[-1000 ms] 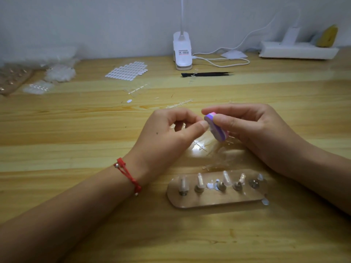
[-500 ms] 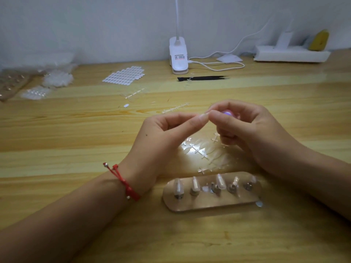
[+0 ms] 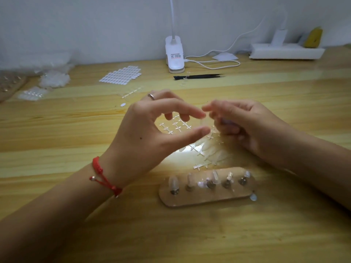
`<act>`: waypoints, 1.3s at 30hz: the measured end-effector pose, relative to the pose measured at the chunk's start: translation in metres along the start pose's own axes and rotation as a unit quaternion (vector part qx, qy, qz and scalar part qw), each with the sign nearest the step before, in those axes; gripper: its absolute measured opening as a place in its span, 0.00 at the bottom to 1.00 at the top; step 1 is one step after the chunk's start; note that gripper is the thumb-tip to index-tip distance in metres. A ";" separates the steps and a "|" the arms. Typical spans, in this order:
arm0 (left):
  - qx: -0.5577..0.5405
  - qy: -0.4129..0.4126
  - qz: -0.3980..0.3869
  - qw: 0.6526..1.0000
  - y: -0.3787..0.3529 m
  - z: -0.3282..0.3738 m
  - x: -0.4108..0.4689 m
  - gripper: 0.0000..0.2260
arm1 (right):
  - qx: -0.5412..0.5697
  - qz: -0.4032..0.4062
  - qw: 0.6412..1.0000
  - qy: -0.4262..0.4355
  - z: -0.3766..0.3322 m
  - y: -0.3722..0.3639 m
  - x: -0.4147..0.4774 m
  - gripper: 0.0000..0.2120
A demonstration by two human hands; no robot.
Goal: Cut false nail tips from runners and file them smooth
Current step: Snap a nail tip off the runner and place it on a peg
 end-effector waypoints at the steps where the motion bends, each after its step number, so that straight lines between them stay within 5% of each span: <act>1: -0.020 -0.008 -0.025 0.999 -0.004 0.005 -0.002 0.10 | 0.024 0.020 1.000 0.003 -0.002 0.007 0.001 0.11; 7: -0.055 -0.029 -0.171 0.983 -0.040 0.023 -0.020 0.10 | 0.041 0.050 0.998 0.000 0.000 0.019 0.004 0.11; 27: 0.060 -0.042 -0.166 0.983 -0.046 0.032 -0.023 0.07 | 0.012 0.060 0.998 -0.001 0.001 0.018 0.004 0.12; 31: 0.051 -0.025 -0.170 0.984 -0.039 0.027 -0.020 0.15 | 0.004 0.073 0.997 0.006 -0.003 0.016 0.001 0.11; 35: -0.106 0.106 -0.088 0.985 -0.010 -0.013 0.001 0.18 | -0.247 0.094 0.962 0.067 -0.024 0.020 -0.005 0.18; 39: -0.164 0.202 0.011 0.965 0.003 -0.053 0.004 0.08 | -0.541 0.035 0.839 0.046 -0.014 0.004 -0.008 0.25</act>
Point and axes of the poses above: each hand's wrist, its own x-axis towards the middle knuckle, its own y-axis out of the back of the hand, z = x × y, the point moved 9 cm from there along x, towards the middle knuckle, and after that the axes turned 14 degrees about x, right-handed, at the moved point
